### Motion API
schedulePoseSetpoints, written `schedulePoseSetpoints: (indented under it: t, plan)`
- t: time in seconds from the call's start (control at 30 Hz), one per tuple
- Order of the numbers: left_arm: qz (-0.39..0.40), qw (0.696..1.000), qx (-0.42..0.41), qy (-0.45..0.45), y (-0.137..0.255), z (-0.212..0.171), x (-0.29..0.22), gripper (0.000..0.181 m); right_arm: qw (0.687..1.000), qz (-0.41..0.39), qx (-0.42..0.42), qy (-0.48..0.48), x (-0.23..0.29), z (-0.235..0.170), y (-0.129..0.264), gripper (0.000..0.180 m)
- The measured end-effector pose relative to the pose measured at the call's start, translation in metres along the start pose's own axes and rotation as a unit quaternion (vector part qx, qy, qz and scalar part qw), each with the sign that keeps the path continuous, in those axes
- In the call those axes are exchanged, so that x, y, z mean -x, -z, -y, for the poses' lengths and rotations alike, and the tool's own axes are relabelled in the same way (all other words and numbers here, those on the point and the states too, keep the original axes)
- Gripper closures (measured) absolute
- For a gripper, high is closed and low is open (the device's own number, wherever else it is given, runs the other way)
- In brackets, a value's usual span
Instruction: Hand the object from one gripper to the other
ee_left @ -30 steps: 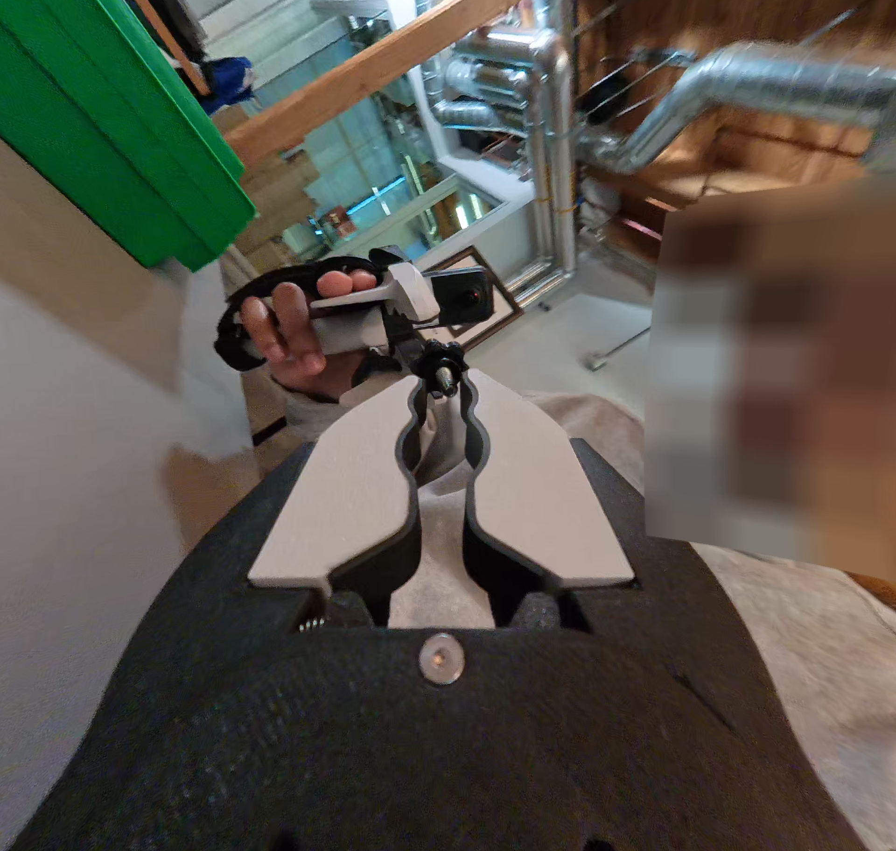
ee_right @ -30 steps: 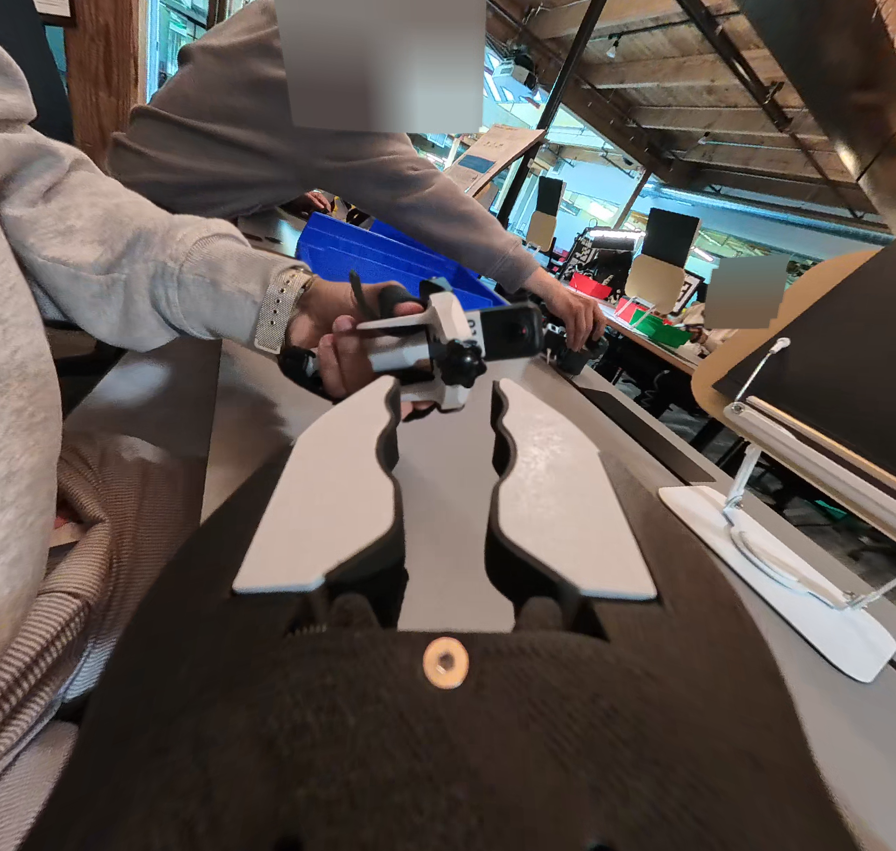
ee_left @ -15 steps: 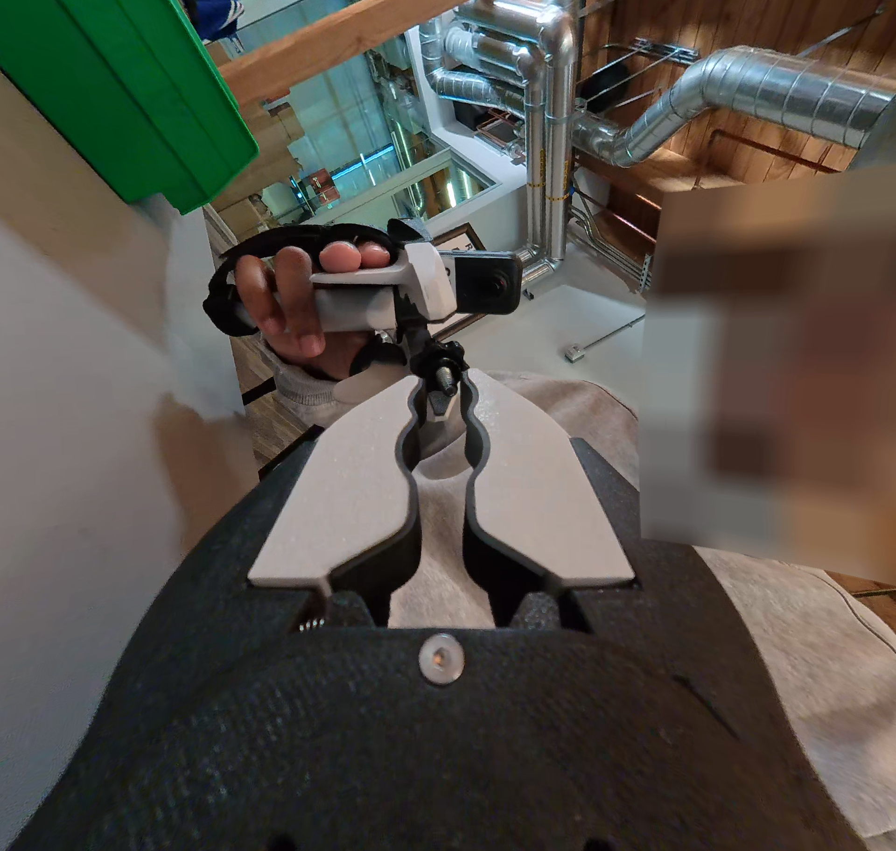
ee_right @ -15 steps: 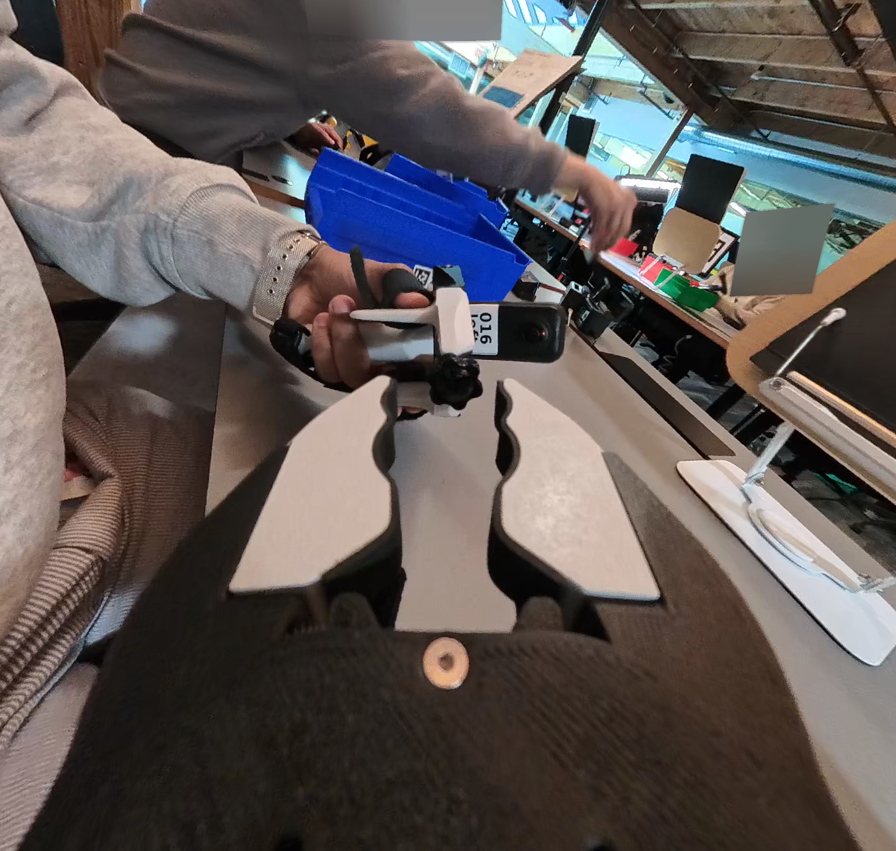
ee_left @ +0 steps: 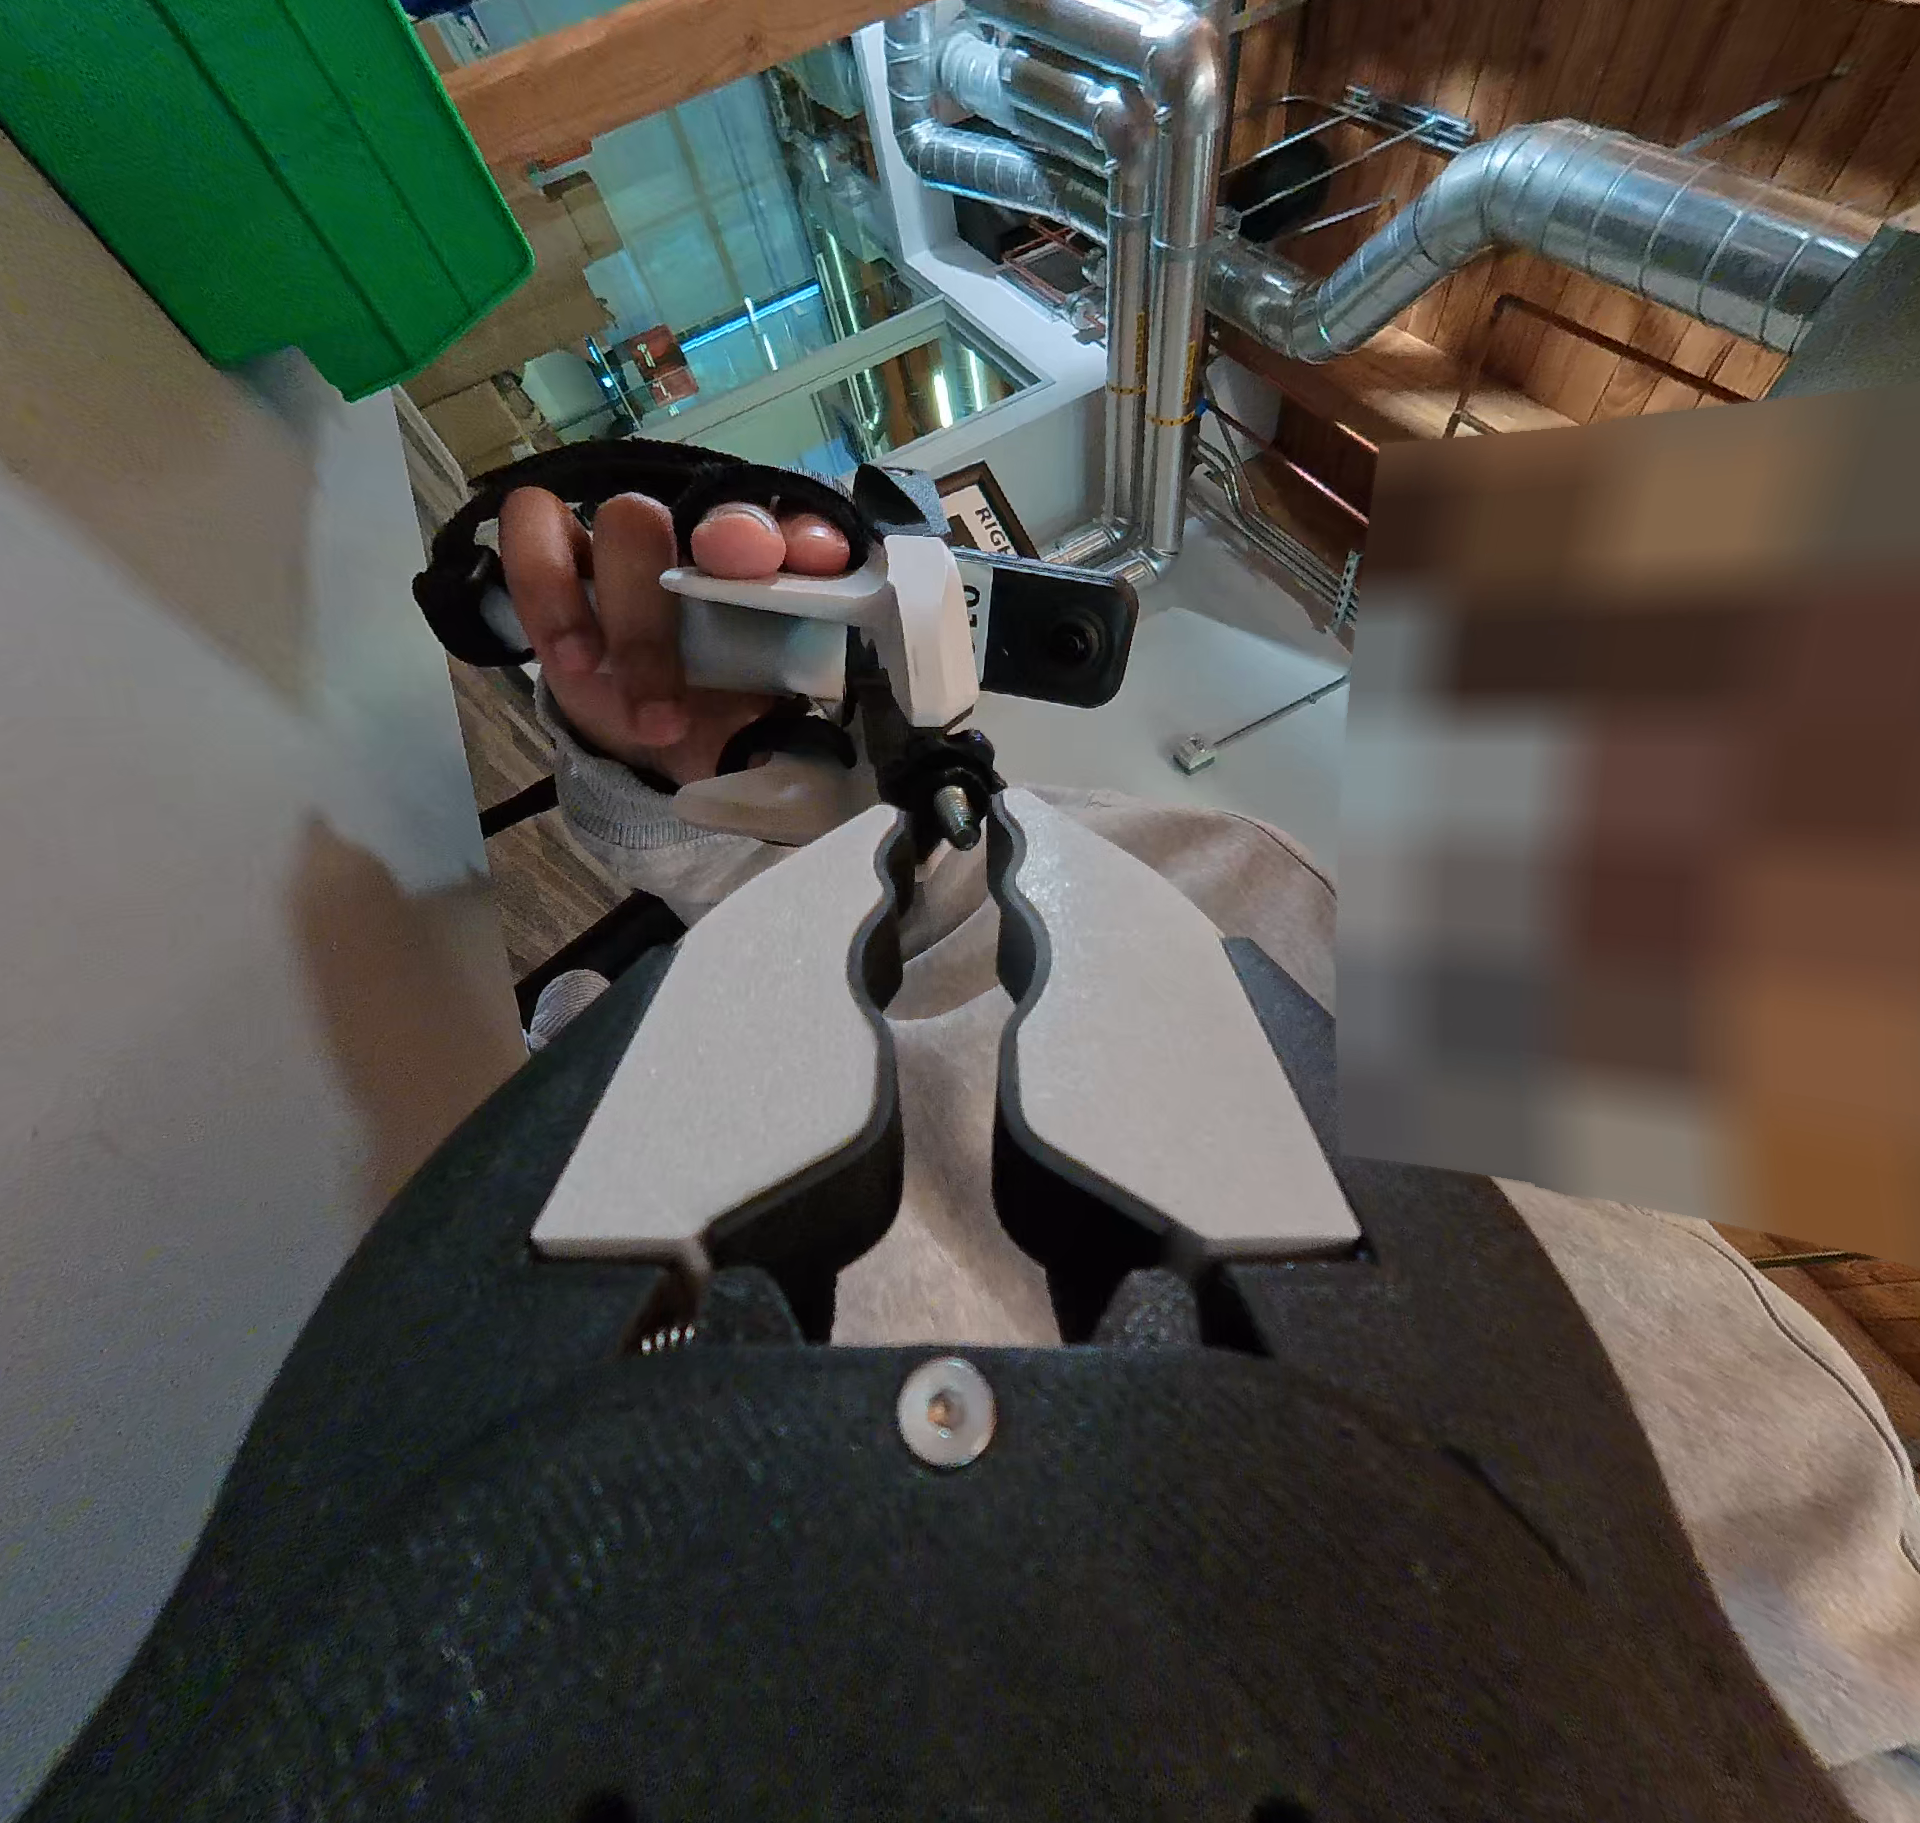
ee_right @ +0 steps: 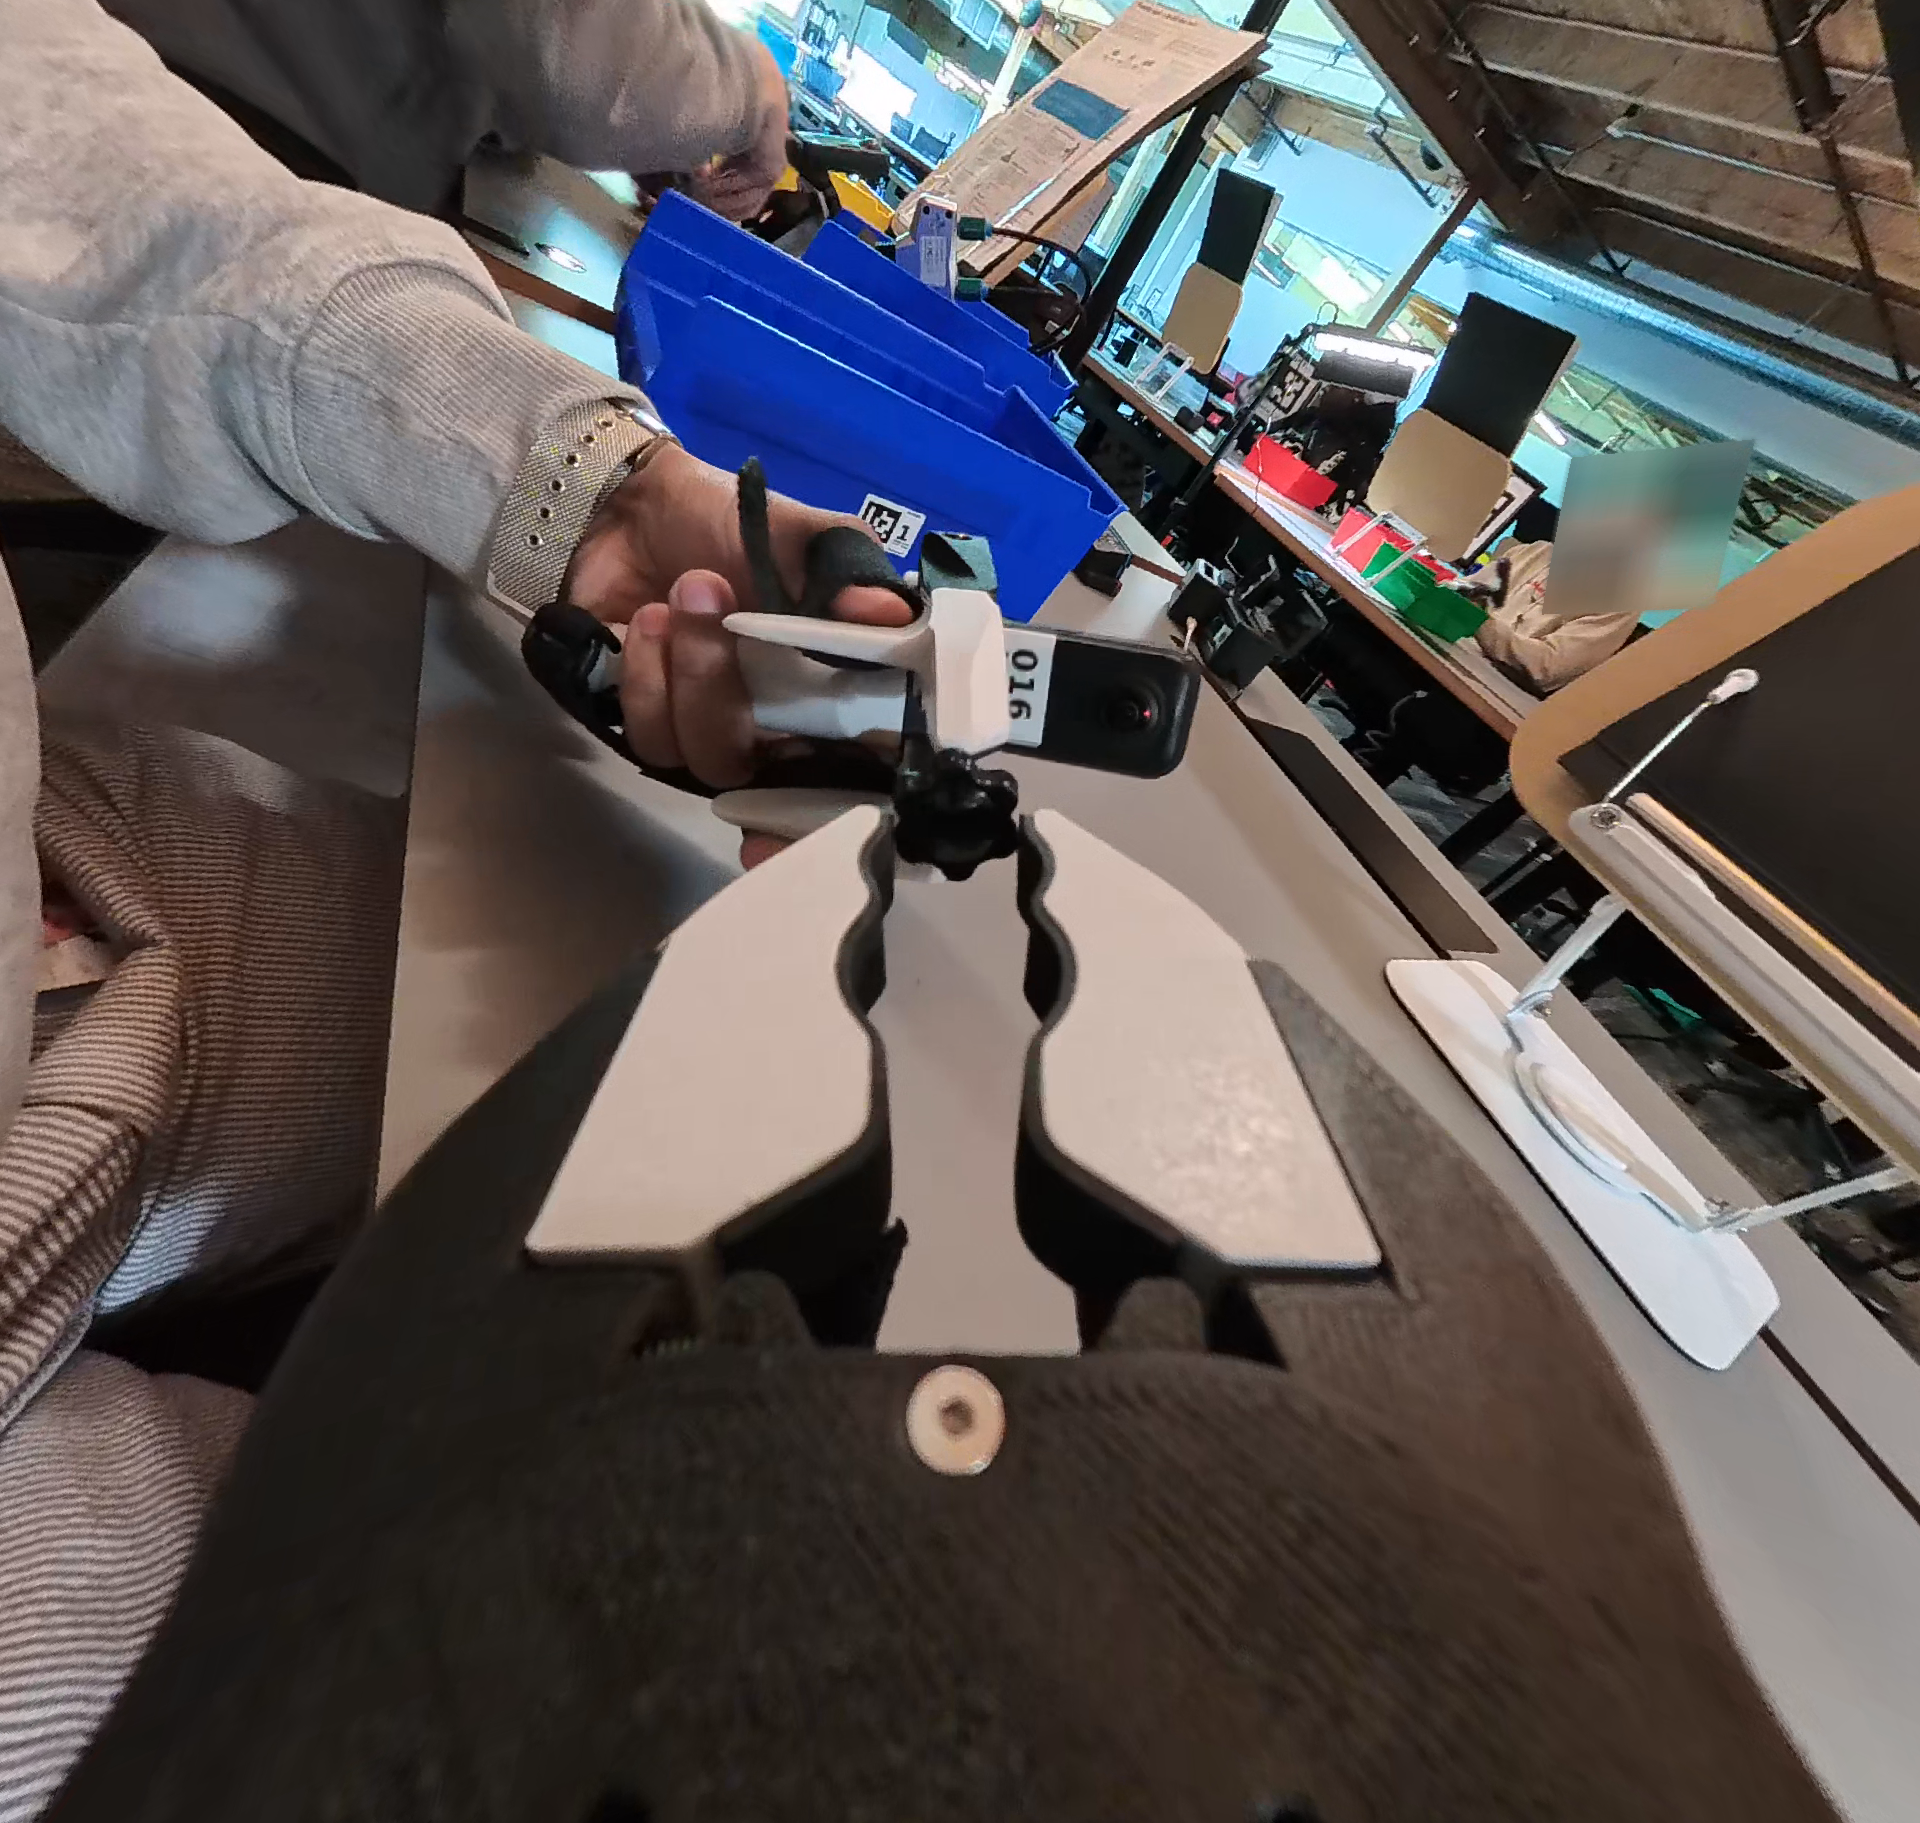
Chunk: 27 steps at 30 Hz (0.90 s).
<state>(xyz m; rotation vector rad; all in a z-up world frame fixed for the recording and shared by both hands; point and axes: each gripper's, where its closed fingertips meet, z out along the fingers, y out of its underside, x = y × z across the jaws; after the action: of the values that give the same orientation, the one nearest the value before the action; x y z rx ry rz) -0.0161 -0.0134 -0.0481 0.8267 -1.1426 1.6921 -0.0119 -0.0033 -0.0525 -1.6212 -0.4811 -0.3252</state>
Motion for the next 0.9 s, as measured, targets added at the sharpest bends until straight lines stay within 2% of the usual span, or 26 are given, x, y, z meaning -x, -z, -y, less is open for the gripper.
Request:
schedulePoseSetpoints:
  t: [0.03, 0.67, 0.8, 0.9]
  plan:
    - [-0.001, 1.000, 0.000, 0.002, 0.000, 0.000, 0.000, 0.167, 1.000, 0.000, 0.001, 0.001, 0.000, 0.000, 0.000, 0.157]
    - [-0.004, 1.000, -0.004, 0.008, 0.000, 0.001, 0.001, 0.167, 1.000, 0.000, -0.009, 0.000, -0.001, 0.003, 0.001, 0.158]
    - [0.021, 1.000, -0.021, -0.003, 0.002, 0.006, 0.008, 0.146, 1.000, -0.012, 0.003, -0.005, -0.006, -0.002, 0.001, 0.158]
    - [0.079, 0.995, -0.038, -0.038, 0.008, 0.013, 0.019, 0.141, 0.999, -0.032, 0.040, -0.003, -0.012, -0.013, 0.000, 0.158]
